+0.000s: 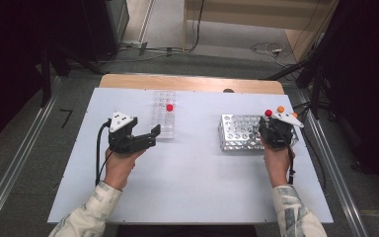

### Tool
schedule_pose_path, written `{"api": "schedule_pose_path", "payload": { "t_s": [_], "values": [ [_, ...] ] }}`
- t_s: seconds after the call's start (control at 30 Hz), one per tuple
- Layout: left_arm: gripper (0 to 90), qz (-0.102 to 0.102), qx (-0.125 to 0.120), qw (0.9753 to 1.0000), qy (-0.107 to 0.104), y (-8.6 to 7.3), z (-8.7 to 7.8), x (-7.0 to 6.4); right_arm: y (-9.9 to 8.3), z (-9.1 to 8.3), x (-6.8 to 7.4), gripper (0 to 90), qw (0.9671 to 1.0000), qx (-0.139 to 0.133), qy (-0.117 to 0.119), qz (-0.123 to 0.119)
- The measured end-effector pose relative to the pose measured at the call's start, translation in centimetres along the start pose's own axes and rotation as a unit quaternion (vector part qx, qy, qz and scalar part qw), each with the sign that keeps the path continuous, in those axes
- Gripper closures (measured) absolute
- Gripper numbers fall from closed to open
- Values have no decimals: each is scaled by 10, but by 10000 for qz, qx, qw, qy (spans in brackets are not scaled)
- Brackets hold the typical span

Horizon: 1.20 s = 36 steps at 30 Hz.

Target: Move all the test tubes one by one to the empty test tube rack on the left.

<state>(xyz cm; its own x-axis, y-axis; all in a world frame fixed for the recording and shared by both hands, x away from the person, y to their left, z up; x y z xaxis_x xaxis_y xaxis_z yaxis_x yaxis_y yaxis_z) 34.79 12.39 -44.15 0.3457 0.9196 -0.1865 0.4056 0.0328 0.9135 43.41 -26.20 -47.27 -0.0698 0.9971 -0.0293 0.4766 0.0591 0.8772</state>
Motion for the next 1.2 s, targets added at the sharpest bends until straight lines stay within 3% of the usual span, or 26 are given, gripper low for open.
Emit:
{"api": "schedule_pose_path", "payload": {
  "t_s": [0.33, 0.53, 0.87, 1.2],
  "values": [
    [159, 3, 14, 10000, -15, -1, 0, -1, 1, 1, -1, 714, 10000, -28, -26, 76],
    [159, 14, 32, 10000, -24, -1, 1, -2, 7, -6, -2, 716, 9998, -180, 1, 102],
    [159, 18, 30, 10000, -34, -1, 0, -3, 32, -35, 1, 722, 9977, -676, 93, 20],
    [159, 7, 12, 10000, -27, 0, -1, -2, 45, -60, 4, 722, 9954, -910, 295, -38]
  ]
}}
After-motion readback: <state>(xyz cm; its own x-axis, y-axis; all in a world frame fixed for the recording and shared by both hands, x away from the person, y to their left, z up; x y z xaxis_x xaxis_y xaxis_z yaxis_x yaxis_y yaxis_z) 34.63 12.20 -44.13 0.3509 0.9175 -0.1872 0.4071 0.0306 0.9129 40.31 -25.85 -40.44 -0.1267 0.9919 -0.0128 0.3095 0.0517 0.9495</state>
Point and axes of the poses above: each handheld gripper's, and its own axes: z roughly forward along the jaws, y roughly out of its top, x roughly to its left, the point moved 7 cm from there along z, roughly forward along the jaws, and after that the axes turned 1 degree about -x, right-handed, at the moved point
